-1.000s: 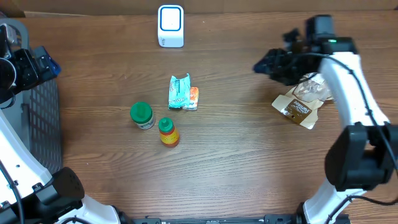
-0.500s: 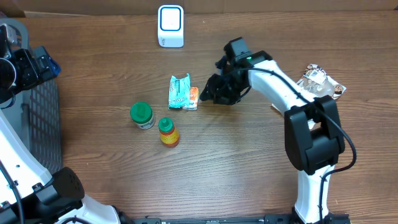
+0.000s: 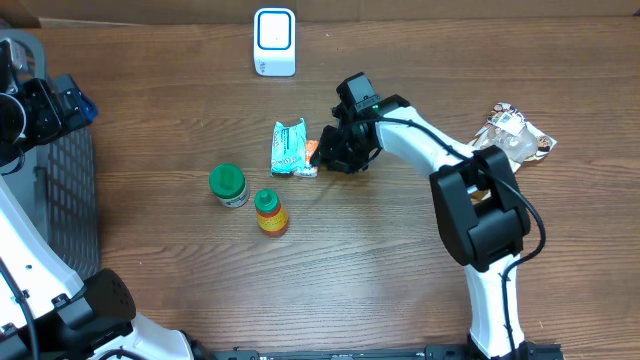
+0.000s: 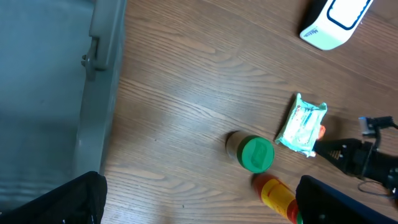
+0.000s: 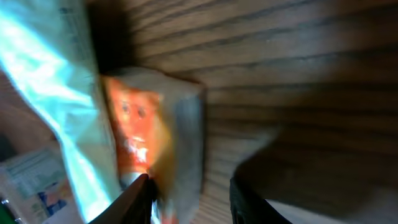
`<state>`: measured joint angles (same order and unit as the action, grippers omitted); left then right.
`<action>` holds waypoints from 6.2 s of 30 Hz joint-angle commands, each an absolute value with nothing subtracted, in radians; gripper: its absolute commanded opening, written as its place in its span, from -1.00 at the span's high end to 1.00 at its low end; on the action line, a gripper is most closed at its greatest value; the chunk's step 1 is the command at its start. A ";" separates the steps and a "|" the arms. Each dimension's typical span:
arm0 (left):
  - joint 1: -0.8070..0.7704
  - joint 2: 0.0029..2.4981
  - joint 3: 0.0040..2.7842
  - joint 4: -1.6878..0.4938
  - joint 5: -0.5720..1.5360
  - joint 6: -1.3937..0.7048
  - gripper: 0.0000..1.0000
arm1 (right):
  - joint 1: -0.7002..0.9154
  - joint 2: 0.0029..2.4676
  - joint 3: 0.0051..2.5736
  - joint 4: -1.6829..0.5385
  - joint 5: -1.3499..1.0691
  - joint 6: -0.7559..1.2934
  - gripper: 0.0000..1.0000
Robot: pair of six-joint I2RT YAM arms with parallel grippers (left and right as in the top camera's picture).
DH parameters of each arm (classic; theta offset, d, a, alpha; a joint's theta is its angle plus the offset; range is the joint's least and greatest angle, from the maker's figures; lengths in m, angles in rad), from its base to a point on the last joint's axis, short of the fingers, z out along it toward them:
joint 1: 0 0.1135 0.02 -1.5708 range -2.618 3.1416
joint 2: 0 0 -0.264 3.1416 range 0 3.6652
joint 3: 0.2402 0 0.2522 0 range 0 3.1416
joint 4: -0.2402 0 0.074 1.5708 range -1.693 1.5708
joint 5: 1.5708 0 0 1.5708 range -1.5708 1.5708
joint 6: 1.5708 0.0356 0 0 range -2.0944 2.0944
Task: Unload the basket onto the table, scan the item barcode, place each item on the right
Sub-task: 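Move the right gripper to the small orange packet and grasp it, then lift the orange packet with the right gripper toward the scanner, then hold the orange packet in front of the scanner with the right gripper, then carry the orange packet right and release it beside the mushroom bag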
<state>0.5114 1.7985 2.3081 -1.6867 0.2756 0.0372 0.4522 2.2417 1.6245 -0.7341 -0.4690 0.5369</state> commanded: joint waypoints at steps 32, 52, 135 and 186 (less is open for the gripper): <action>0.510 1.806 2.304 -1.687 0.278 0.056 -1.00 | 0.247 2.200 1.726 -1.172 -0.636 -0.296 0.92; 0.510 1.806 2.304 -1.687 0.278 0.056 -1.00 | 0.245 2.199 2.000 -1.206 -1.570 -0.026 0.92; 0.510 1.806 2.304 -1.687 0.278 0.056 -0.99 | 0.598 2.695 2.445 -0.117 0.418 -1.109 0.92; 0.510 1.806 2.304 -1.687 0.278 0.056 -0.99 | 0.139 1.947 2.186 -1.443 0.014 0.383 0.92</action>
